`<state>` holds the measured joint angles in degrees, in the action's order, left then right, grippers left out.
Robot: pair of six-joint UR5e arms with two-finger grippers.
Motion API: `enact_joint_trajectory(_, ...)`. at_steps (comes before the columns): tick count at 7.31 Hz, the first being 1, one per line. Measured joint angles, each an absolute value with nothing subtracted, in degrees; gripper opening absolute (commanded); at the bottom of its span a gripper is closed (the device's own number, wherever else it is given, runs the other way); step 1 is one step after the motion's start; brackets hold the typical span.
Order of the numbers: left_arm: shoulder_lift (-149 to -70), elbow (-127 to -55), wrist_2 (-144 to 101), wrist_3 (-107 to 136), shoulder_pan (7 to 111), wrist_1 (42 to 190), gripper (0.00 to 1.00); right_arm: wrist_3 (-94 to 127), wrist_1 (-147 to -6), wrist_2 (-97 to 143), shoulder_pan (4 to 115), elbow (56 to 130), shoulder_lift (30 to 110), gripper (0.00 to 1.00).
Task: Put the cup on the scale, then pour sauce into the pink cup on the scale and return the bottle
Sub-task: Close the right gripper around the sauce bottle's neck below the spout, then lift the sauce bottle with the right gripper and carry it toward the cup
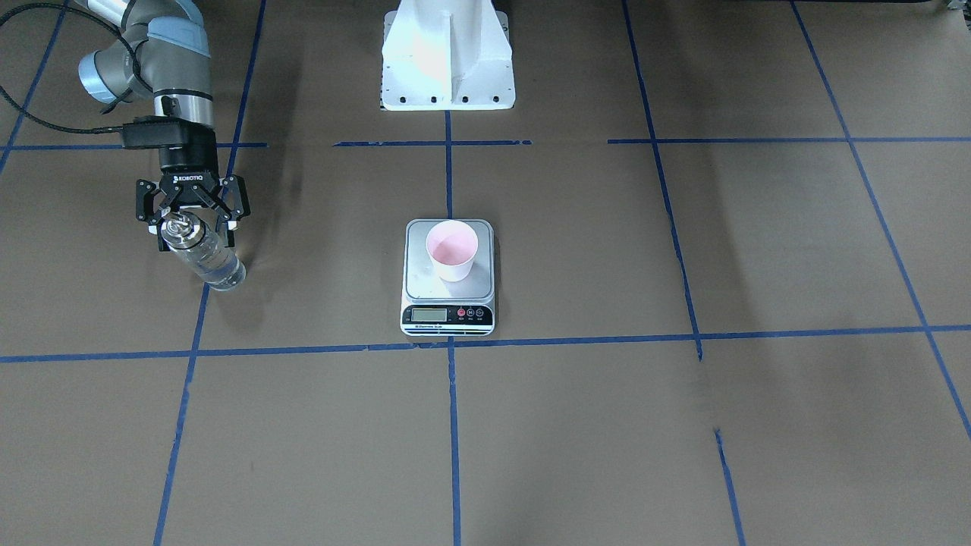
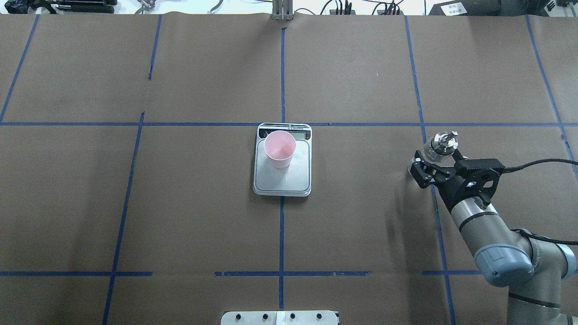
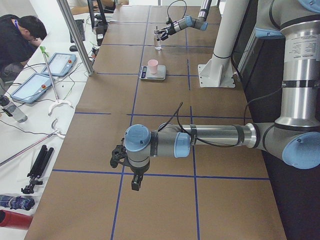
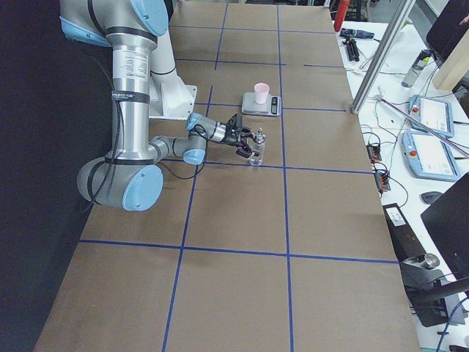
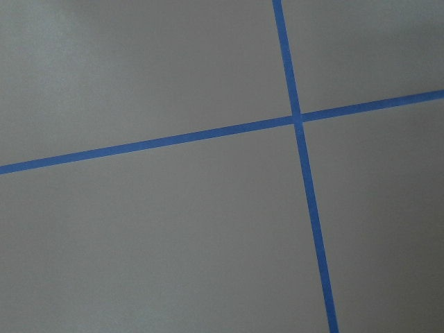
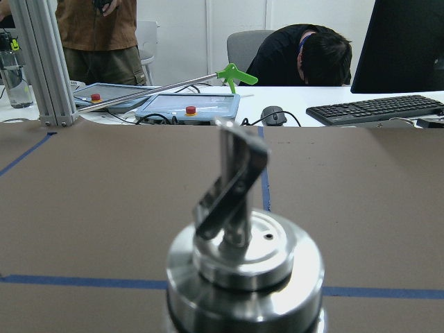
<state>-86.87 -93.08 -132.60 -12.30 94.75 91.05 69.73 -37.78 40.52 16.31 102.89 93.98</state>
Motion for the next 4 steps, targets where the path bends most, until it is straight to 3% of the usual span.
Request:
enact_joint_trajectory(1, -86.87, -93.08, -132.59, -12.31, 94.75, 91.05, 1.0, 69.7, -37.77, 40.52, 16.38, 102.86, 93.84, 0.35)
enact_joint_trajectory(2, -86.87, -93.08, -132.6, -12.3, 94.74, 91.04, 1.0, 69.72, -37.74, 40.5, 16.4, 102.85, 93.56, 0.07)
enact_joint_trajectory(3, -86.86, -93.08, -132.62, -12.33, 94.75, 91.02, 1.0, 69.69, -37.72, 40.29, 16.43, 102.83, 93.29, 0.0)
enact_joint_trajectory(4, -86.85, -93.08, -132.62, -12.36, 94.75, 91.03, 1.0, 69.62, -37.69, 39.94, 16.5, 102.84, 93.21, 0.0)
